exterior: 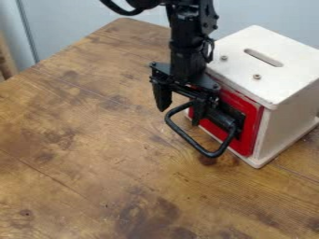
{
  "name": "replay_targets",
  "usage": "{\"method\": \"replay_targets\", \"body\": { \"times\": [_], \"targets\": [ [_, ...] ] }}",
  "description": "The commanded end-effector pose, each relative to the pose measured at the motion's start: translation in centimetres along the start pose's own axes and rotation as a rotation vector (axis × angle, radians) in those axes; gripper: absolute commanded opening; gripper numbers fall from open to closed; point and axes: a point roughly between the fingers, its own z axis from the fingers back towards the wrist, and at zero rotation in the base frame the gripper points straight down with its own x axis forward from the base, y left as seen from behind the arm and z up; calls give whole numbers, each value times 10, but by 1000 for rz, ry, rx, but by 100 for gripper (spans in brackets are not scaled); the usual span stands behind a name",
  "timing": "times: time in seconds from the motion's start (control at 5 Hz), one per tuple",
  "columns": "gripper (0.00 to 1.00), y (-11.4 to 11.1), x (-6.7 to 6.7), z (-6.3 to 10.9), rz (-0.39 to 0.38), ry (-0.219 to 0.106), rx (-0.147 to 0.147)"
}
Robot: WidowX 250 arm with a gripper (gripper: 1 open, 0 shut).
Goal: Close the drawer
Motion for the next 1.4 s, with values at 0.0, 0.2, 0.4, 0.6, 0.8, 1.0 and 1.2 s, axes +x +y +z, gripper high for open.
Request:
{"method": "replay_targets", "body": {
  "times": [0.0, 0.2, 0.4, 0.6, 0.8, 1.0, 1.2],
  "targets": [
    [100, -17, 17, 35, 58, -103, -4],
    [100, -23, 19, 42, 113, -83, -9],
    [100, -16, 21, 64, 91, -109, -23],
    [100, -9, 16, 89, 54, -142, -33],
    [100, -3, 12, 109, 22, -137, -21],
    [100, -6, 14, 126, 26, -141, -9],
    [100, -7, 13, 140, 17, -127, -11]
  ]
}}
